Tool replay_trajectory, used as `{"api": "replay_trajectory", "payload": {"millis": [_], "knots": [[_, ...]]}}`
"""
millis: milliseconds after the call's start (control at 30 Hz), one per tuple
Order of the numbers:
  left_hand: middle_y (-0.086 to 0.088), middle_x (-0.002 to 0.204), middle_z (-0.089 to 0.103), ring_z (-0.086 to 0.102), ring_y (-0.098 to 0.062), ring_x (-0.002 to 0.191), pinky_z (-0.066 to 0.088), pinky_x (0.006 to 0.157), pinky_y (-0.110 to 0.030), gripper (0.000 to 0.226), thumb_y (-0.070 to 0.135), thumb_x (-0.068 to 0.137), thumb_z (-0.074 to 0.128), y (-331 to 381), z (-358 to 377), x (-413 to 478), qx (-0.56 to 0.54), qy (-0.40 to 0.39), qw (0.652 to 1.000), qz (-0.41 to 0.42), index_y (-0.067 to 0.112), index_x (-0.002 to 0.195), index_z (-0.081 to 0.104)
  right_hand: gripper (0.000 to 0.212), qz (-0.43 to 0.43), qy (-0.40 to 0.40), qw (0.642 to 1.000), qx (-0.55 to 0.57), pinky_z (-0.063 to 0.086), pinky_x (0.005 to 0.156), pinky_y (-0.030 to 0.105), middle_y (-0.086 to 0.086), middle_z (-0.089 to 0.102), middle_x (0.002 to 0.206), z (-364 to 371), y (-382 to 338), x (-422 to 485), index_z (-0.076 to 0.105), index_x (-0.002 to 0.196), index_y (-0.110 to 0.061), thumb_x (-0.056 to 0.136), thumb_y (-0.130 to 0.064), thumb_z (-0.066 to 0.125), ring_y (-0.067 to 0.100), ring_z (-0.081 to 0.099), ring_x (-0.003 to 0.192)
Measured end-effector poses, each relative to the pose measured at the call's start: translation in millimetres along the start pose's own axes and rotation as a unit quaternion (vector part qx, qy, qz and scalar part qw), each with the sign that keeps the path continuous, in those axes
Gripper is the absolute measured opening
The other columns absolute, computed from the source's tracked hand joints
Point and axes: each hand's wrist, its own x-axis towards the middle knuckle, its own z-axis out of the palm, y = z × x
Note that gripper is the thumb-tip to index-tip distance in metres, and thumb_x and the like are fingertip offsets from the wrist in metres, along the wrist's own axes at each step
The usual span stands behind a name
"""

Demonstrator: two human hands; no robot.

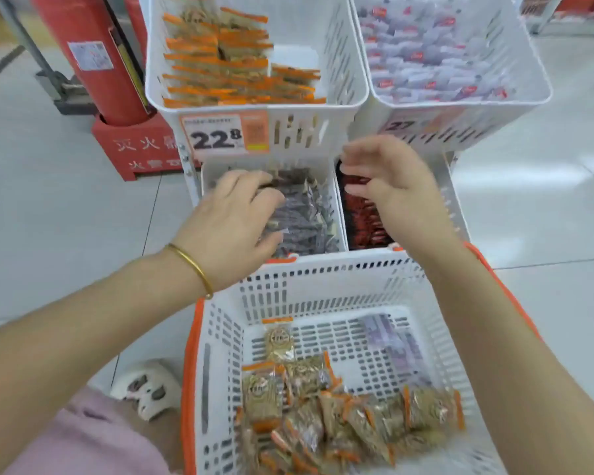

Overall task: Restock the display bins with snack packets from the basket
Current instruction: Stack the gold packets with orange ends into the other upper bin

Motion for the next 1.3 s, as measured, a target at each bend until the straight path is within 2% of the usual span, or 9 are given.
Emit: {"api": "replay_trajectory", "payload": {"millis": [167, 267, 433, 567, 800, 967, 1100, 1200, 1300], "knots": [[-0.006, 0.148, 0.029, 0.021, -0.027, 0.136, 0.019, 0.110, -0.033, 0.046, 0.033, 0.094, 0.048, 18, 38, -49, 0.012, -0.139, 0.990, 0.016, 0.016, 0.137, 0.042, 0.031, 0.250, -0.189, 0.946, -0.083, 0.052, 0.082, 0.043, 0.004, 0.056, 0.106, 42, 117, -97, 0.056, 0.107, -0.016, 0.091, 0.007, 0.045, 0.028, 0.060, 0.099], [-0.004, 0.151, 0.024, 0.017, -0.024, 0.137, 0.015, 0.110, -0.030, 0.050, 0.036, 0.094, 0.047, 25, 48, -64, 0.021, -0.188, 0.982, 0.007, 0.020, 0.140, 0.038, 0.040, 0.308, -0.303, 0.877, -0.211, 0.047, 0.094, 0.038, 0.006, 0.053, 0.127, 67, 176, -133, 0.048, 0.132, -0.013, 0.093, -0.004, 0.051, 0.028, 0.053, 0.117], [-0.003, 0.151, 0.023, 0.015, -0.023, 0.138, 0.018, 0.111, -0.031, 0.049, 0.039, 0.095, 0.045, 24, 56, -70, 0.022, -0.230, 0.973, 0.006, 0.020, 0.139, 0.038, 0.071, 0.273, -0.400, 0.779, -0.398, 0.035, 0.109, 0.043, 0.000, 0.020, 0.155, 96, 227, -180, 0.012, 0.149, -0.024, 0.093, -0.024, 0.056, 0.028, 0.018, 0.142], [-0.001, 0.152, 0.019, 0.012, -0.020, 0.139, 0.016, 0.112, -0.030, 0.049, 0.040, 0.096, 0.042, 16, 61, -66, 0.017, -0.242, 0.970, -0.009, 0.023, 0.141, 0.035, 0.069, 0.225, -0.385, 0.742, -0.501, 0.037, 0.105, 0.043, 0.008, 0.036, 0.141, 107, 238, -189, 0.033, 0.139, -0.014, 0.084, -0.035, 0.068, 0.029, 0.030, 0.133], [0.001, 0.150, 0.020, 0.014, -0.020, 0.137, 0.014, 0.108, -0.027, 0.047, 0.039, 0.096, 0.041, 11, 63, -54, -0.003, -0.244, 0.970, -0.016, 0.023, 0.140, 0.036, 0.028, 0.321, -0.313, 0.858, -0.249, 0.040, 0.057, 0.028, 0.008, 0.054, 0.093, 84, 233, -144, 0.053, 0.093, -0.010, 0.079, -0.023, 0.074, 0.024, 0.055, 0.078], [0.001, 0.150, 0.021, 0.013, -0.018, 0.138, 0.012, 0.107, -0.024, 0.047, 0.039, 0.095, 0.042, 8, 59, -51, -0.023, -0.238, 0.971, -0.030, 0.024, 0.140, 0.036, 0.034, 0.342, -0.296, 0.860, -0.237, 0.034, 0.046, 0.022, 0.011, 0.051, 0.102, 136, 227, -131, 0.051, 0.104, -0.012, 0.079, -0.022, 0.072, 0.019, 0.048, 0.072], [0.002, 0.151, 0.018, 0.010, -0.016, 0.138, 0.012, 0.106, -0.022, 0.047, 0.039, 0.096, 0.041, 6, 59, -50, -0.029, -0.238, 0.970, -0.040, 0.026, 0.140, 0.034, 0.059, 0.422, -0.197, 0.872, -0.150, 0.045, 0.053, 0.014, 0.012, 0.034, 0.139, 175, 221, -141, 0.045, 0.136, -0.016, 0.082, -0.011, 0.069, 0.021, 0.052, 0.079], [0.001, 0.151, 0.019, 0.011, -0.016, 0.138, 0.016, 0.108, -0.026, 0.046, 0.038, 0.096, 0.042, 3, 59, -50, -0.033, -0.240, 0.969, -0.046, 0.024, 0.139, 0.036, 0.056, 0.427, -0.165, 0.882, -0.112, 0.053, 0.063, 0.022, 0.011, 0.051, 0.132, 184, 213, -149, 0.049, 0.135, -0.014, 0.082, -0.010, 0.069, 0.028, 0.061, 0.097], [0.001, 0.150, 0.021, 0.014, -0.018, 0.137, 0.020, 0.108, -0.028, 0.044, 0.036, 0.096, 0.042, 4, 59, -47, -0.037, -0.249, 0.966, -0.054, 0.023, 0.138, 0.037, 0.047, 0.406, -0.148, 0.890, -0.145, 0.049, 0.065, 0.030, 0.008, 0.066, 0.108, 171, 205, -149, 0.055, 0.125, -0.013, 0.081, -0.014, 0.070, 0.022, 0.061, 0.087]]}}
